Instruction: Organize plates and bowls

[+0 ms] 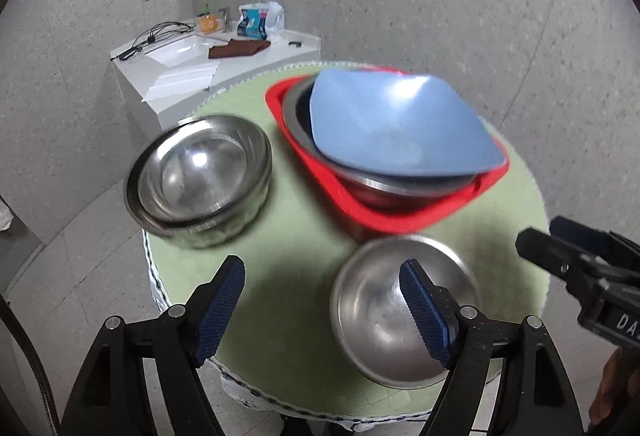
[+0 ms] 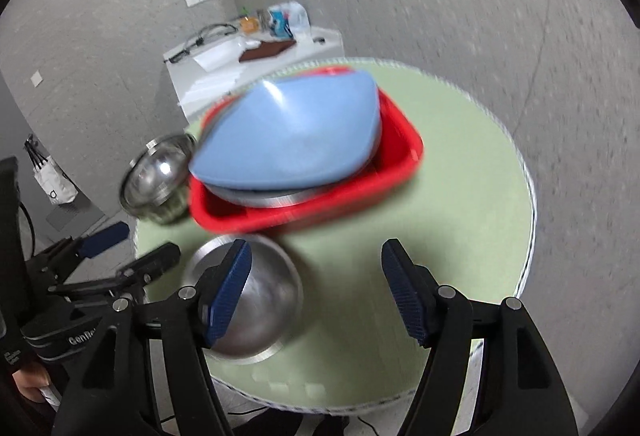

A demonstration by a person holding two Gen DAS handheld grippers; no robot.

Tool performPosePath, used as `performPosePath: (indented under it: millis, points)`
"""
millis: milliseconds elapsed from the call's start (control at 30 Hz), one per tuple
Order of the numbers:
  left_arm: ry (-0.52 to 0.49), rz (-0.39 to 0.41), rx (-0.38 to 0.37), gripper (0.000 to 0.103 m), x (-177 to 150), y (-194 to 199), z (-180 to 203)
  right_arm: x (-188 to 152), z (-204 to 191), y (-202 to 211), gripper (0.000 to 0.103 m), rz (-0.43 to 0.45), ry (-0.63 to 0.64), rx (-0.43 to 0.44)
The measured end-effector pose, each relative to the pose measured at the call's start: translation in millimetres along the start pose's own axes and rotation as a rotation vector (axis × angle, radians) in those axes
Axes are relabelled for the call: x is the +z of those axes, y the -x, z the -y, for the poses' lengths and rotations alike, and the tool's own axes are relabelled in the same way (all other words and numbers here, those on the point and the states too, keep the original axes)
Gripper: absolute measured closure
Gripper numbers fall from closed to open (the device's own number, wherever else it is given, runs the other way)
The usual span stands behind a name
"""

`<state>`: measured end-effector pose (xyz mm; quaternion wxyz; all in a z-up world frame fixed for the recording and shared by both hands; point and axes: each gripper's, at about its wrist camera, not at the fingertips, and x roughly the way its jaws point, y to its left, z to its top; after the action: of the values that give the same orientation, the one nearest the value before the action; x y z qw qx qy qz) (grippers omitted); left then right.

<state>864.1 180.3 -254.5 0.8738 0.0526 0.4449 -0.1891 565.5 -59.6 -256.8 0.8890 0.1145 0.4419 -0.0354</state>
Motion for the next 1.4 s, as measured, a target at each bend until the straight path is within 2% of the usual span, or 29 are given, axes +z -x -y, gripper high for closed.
performPosePath:
  millis: [100,167,200,233,267,333,367,400,433,500,600,767,933,1033,1133,1400]
  points:
    - [-0.01,-0.052,0.029,0.038,-6.2,-15.9,8.3,-14.0,7.1,-17.7,0.035,-0.061,-0.018,0.036]
    - [-0.015,-0.076,0.033,0.051,-8.6,-27.9,12.4,-20.8,9.5,-36.5,0.04,-0.115,-0.035,0.082]
    - [-0.015,-0.106,0.027,0.056,-10.7,-35.7,13.6,-23.3,10.8,-46.3,0.045,-0.145,-0.056,0.11]
    - [-0.013,-0.127,0.013,0.071,-10.4,-40.8,14.1,-28.3,11.0,-53.5,0.054,-0.171,-0.075,0.137]
    - [-0.014,-0.147,-0.005,0.08,-10.6,-46.1,13.7,-30.9,12.2,-62.7,0.059,-0.204,-0.092,0.155]
    - [-0.021,-0.162,-0.036,0.084,-12.1,-51.2,15.9,-36.1,13.0,-73.9,0.072,-0.245,-0.116,0.19]
    - [-0.029,-0.157,-0.052,0.089,-11.2,-51.6,18.1,-36.8,13.2,-75.8,0.076,-0.253,-0.128,0.225]
    - [-0.036,-0.152,-0.062,0.09,-10.0,-50.4,19.2,-36.3,12.0,-75.3,0.088,-0.254,-0.124,0.24]
    - [-0.049,-0.136,-0.072,0.09,-9.5,-46.5,20.5,-34.9,8.6,-73.5,0.091,-0.255,-0.107,0.244]
    - [-0.072,-0.089,-0.095,0.09,-7.9,-37.1,19.8,-33.1,4.6,-67.8,0.091,-0.245,-0.079,0.212]
    - [-0.086,-0.028,-0.169,0.09,-10.9,-19.9,13.1,-34.4,2.1,-52.5,0.091,-0.23,-0.07,0.224]
    - [-0.121,0.076,-0.223,0.091,-7.3,11.8,-1.1,-32.0,-11.7,-13.2,0.091,-0.158,0.005,0.199]
    - [-0.095,0.151,-0.232,0.09,3.7,39.0,-29.4,-19.7,-35.4,12.6,0.091,-0.105,0.062,0.207]
    - [-0.064,0.167,-0.236,0.09,7.0,44.6,-50.6,-3.0,-50.6,16.3,0.092,-0.076,0.081,0.217]
    - [-0.05,0.182,-0.209,0.09,15.0,44.3,-74.9,12.6,-64.3,11.3,0.093,-0.057,0.091,0.232]
    - [0.01,0.143,-0.178,0.09,39.2,22.6,-145.6,58.3,-114.3,-45.4,0.096,-0.083,0.099,0.274]
